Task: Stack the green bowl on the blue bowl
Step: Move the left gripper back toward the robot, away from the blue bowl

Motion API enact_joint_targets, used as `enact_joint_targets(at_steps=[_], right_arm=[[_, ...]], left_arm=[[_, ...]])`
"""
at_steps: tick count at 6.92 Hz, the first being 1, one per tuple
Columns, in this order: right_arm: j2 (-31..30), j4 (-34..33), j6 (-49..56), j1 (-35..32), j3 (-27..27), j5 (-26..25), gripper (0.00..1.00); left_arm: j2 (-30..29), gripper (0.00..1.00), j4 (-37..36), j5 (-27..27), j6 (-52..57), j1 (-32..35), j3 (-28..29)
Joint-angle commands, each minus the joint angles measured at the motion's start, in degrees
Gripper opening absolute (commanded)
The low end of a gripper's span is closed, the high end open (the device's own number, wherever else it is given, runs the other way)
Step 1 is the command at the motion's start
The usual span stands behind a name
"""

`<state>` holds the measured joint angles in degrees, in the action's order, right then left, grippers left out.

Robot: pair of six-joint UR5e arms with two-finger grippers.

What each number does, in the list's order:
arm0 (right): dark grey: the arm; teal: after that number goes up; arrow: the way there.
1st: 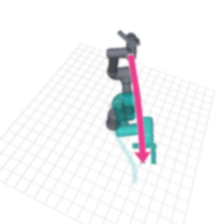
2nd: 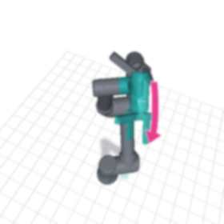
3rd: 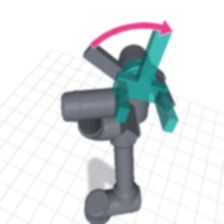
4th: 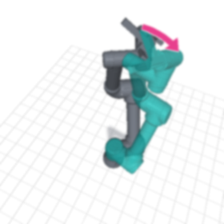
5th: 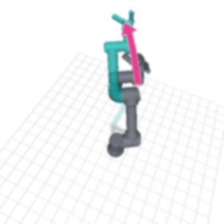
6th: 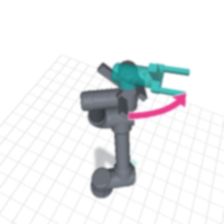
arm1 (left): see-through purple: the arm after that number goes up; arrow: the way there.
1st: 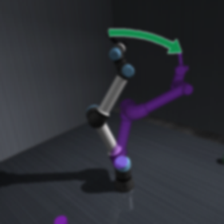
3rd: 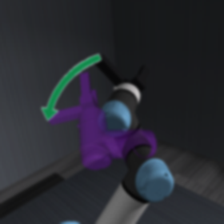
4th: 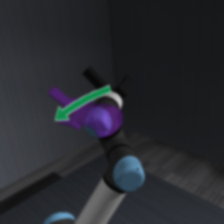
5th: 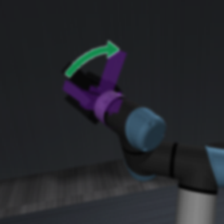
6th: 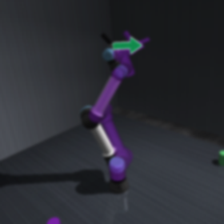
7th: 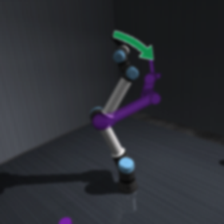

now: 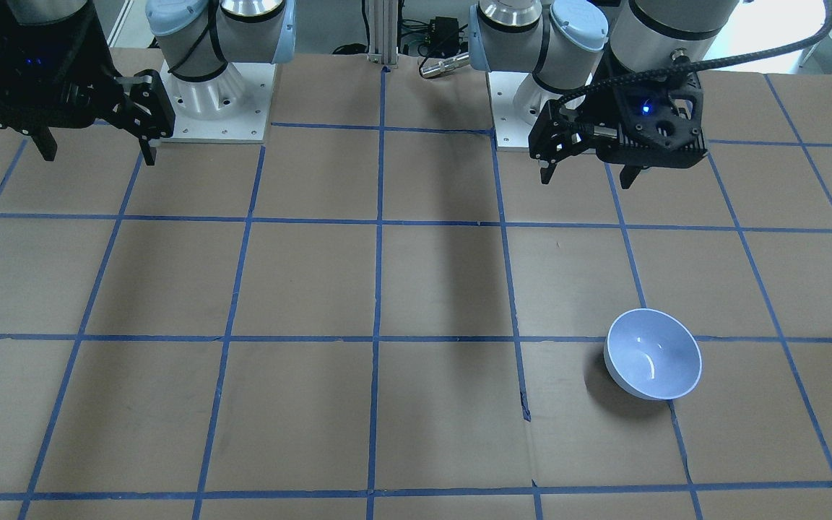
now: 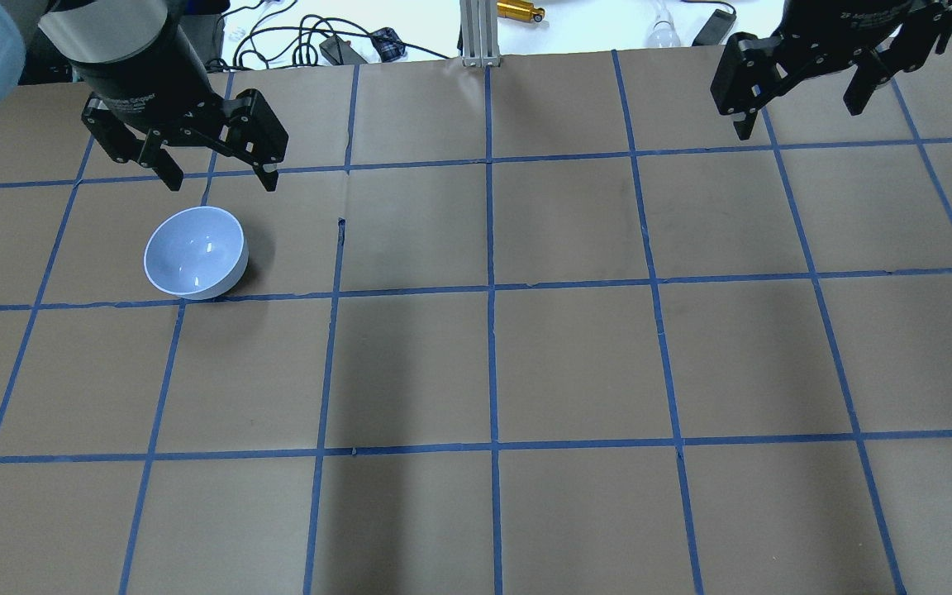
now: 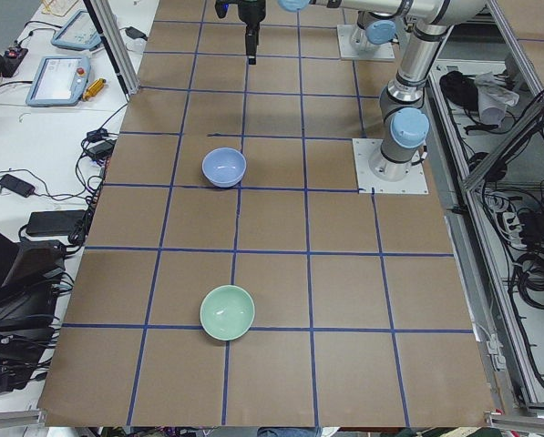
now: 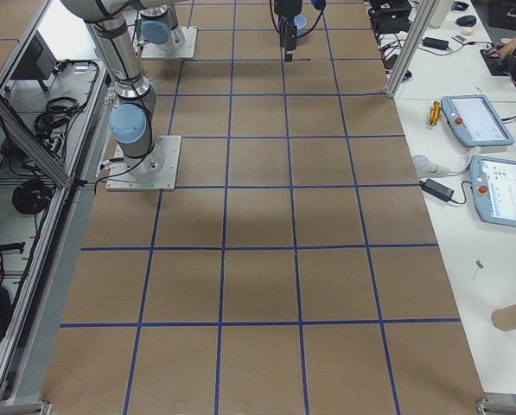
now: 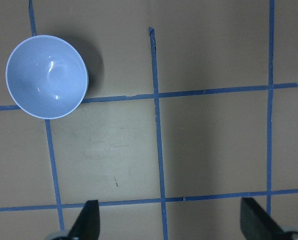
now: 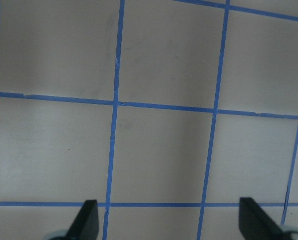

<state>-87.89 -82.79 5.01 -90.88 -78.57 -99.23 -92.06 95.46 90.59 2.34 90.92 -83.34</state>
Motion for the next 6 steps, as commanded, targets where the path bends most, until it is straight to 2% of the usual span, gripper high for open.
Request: enact_joint_targets(at_steps=[1,6], right_arm=[[0.0,0.0,0.0,0.0,0.0,0.0,1.0],[0.0,0.0,0.0,0.0,0.0,0.0,1.0]], left_arm=[[0.04,1.0,-0.01,-0.07,0.03,0.13,0.02],[0.48,1.0,0.16,0.29,1.6,-0.92,-0.16]])
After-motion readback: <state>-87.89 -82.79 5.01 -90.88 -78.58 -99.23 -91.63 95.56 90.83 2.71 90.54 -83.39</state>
